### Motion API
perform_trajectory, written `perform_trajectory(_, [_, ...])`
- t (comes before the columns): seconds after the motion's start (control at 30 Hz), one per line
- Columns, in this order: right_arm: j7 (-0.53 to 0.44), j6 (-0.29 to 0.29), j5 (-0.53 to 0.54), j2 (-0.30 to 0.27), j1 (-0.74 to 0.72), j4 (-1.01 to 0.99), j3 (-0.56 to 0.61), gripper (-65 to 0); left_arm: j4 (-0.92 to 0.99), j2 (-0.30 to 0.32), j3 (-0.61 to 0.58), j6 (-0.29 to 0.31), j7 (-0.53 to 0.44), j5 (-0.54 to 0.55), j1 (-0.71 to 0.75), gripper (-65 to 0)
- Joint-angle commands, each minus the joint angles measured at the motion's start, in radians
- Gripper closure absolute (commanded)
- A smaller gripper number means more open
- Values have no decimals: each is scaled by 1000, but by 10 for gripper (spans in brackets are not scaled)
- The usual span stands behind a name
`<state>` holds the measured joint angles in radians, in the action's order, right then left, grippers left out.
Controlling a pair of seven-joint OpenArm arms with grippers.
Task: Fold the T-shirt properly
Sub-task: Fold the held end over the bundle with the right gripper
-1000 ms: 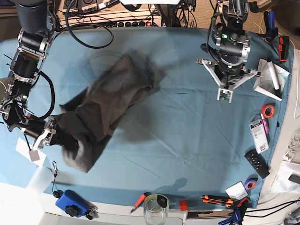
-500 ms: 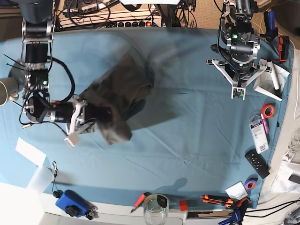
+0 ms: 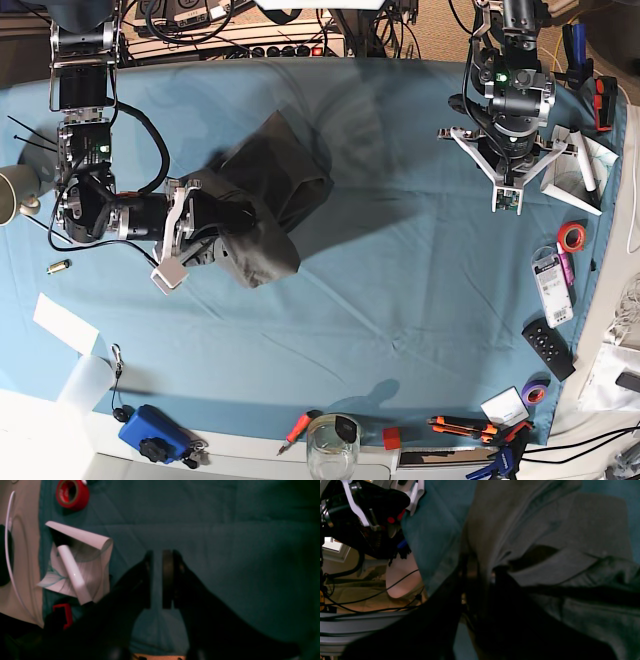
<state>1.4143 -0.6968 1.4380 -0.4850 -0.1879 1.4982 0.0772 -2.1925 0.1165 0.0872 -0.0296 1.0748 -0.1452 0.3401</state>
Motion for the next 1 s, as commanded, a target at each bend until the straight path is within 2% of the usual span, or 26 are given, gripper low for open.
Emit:
perform_trajectory(0.0, [-18, -1, 27, -16, -20, 16, -7, -74, -19, 3, 2, -5, -20, -7, 0, -53])
perform_trajectory(0.1, [-18, -1, 32, -16, -20, 16, -7, -188, -19, 3, 2, -5, -29, -7, 14, -53])
perform_trajectory(0.13, [-18, -1, 44, -16, -20, 17, -7, -201, -19, 3, 2, -5, -27, -7, 16, -53])
perform_trajectory(0.27, [-18, -1, 46, -16, -21, 59, -7, -201, -19, 2, 2, -5, -28, -7, 21, -53])
perform_trajectory(0.47, [-18, -1, 46, -16, -23, 226, -7, -200, -19, 0, 2, -5, -29, -7, 24, -53])
perform_trajectory(0.63, [-18, -1, 36, 9, -31, 228, -55, -200, -19, 0, 2, -4, -29, -7, 37, -53])
perform_trajectory(0.8, [-18, -1, -285, 14, -32, 219, -193, -200, -19, 0, 2, -5, -28, -6, 42, -53])
perform_trajectory(0.87, [-117, -1, -401, 14, -41, 188, -244, -200, -19, 0, 2, -5, -28, -6, 46, -53])
perform_trajectory(0.97, [-168, 3, -499, 14, -90, 99, -276, -200, -19, 0, 2, -5, -28, -6, 47, -53])
